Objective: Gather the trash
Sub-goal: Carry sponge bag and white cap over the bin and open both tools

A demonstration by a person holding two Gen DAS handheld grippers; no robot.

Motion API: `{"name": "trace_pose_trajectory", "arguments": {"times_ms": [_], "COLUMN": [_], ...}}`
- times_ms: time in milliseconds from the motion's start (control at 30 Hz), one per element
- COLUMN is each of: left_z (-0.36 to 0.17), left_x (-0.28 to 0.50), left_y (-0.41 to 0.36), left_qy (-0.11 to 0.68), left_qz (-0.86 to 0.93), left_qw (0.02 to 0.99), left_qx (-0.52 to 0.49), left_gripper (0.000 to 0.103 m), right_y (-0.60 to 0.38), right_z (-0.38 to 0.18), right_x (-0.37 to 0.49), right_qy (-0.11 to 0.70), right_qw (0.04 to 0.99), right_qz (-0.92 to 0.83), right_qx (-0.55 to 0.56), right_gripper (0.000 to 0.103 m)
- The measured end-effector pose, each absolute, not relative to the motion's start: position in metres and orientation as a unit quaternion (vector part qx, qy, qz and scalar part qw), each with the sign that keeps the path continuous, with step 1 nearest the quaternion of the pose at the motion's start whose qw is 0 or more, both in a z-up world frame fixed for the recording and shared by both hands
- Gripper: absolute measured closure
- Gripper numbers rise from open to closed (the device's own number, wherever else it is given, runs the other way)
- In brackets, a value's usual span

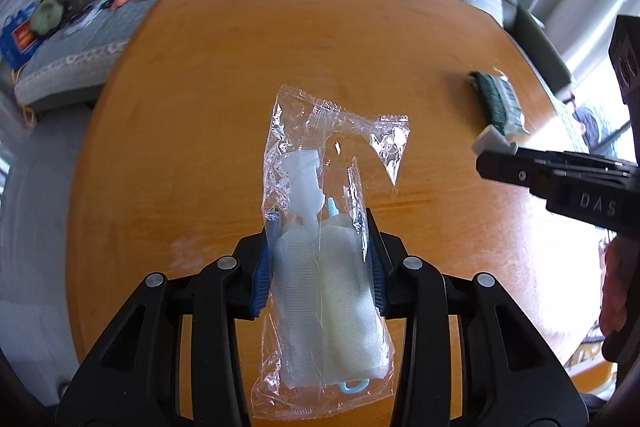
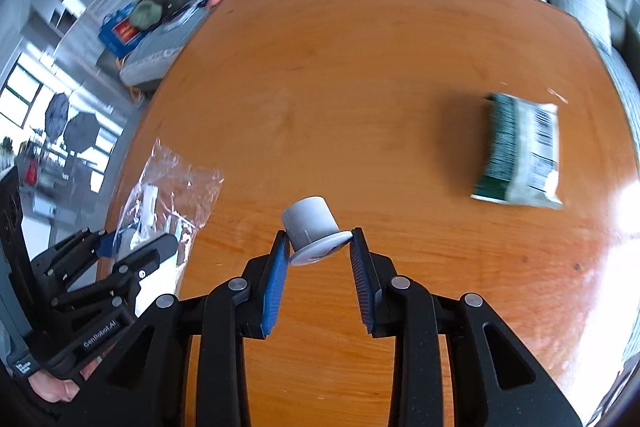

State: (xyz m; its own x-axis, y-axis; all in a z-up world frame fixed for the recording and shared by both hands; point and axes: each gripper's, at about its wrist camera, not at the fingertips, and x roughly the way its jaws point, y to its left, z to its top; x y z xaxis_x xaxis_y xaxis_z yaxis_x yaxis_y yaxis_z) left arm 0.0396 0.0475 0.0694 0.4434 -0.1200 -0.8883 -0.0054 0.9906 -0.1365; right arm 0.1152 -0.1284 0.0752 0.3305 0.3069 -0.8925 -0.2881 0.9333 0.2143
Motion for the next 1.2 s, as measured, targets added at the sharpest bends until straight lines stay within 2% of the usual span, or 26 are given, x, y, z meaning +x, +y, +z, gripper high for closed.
{"name": "trace_pose_trajectory", "arguments": {"times_ms": [533, 1200], "left_z": [0.073, 0.065], "left_x": [-0.006, -0.118], "left_y": [0.162, 0.306], "left_qy": [0.502, 0.485], "left_qz": [0.048, 0.176], "left_qw": [0.854, 0.832], "left_qx": [-0.127, -0.204], "left_gripper": [0.064, 0.064], "right_y": [0.007, 0.192], "right_z": [0.079, 0.064], "right_x": [0.103, 0.046], "right_qy": [0.545, 0.539], "right_qw": [0.796, 0.743], "right_qz": [0.257, 0.368], "right_qx": [-0.065, -0.151], "right_gripper": [0.07, 0.07]}}
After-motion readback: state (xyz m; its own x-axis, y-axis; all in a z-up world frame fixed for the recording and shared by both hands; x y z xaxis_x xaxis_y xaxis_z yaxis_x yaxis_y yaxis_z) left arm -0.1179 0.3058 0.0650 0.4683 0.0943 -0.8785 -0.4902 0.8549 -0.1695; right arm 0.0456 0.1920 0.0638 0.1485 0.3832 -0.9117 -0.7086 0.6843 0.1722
